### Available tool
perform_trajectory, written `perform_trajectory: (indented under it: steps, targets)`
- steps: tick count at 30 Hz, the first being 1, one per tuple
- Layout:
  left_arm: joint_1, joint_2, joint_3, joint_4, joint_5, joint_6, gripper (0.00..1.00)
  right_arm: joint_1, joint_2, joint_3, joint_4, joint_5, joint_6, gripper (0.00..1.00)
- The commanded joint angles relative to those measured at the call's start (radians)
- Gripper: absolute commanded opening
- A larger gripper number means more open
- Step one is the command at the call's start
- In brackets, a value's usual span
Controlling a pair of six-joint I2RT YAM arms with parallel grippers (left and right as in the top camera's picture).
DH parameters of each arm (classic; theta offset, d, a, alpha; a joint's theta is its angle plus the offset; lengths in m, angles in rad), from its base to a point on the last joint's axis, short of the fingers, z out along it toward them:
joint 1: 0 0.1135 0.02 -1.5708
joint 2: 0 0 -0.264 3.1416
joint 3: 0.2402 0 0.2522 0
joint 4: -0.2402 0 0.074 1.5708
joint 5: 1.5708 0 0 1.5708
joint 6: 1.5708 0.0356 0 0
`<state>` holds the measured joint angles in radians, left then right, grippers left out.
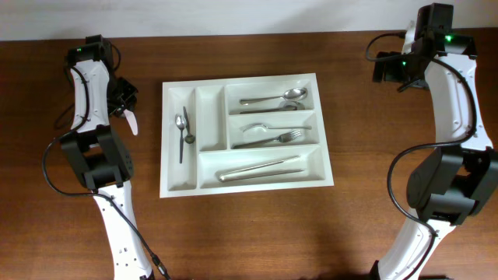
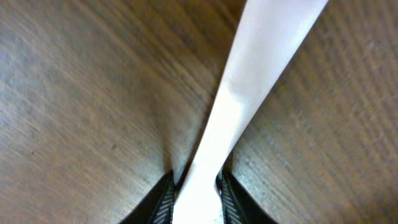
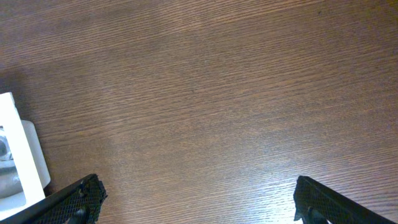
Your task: Pack container
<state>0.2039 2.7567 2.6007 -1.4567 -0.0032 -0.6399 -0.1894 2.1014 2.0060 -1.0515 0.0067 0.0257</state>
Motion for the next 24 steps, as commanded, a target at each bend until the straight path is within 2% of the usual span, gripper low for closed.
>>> perform_trajectory:
  steps: [1, 3, 16, 24]
  targets:
    - [-0.003, 0.191, -0.098, -0.044, -0.019, 0.068, 0.09, -0.002, -0.017, -0.002, 0.000, 0.002, 0.009, 0.99]
    - [-0.002, 0.191, -0.098, -0.045, -0.019, 0.070, 0.02, -0.002, -0.017, -0.002, 0.000, 0.002, 0.009, 0.99]
    - [0.036, 0.190, -0.084, -0.020, -0.049, 0.096, 0.02, -0.002, -0.017, -0.002, 0.000, 0.002, 0.009, 0.99]
    - [0.086, 0.190, 0.076, -0.075, -0.046, 0.123, 0.02, -0.002, -0.017, -0.002, 0.000, 0.002, 0.009, 0.99]
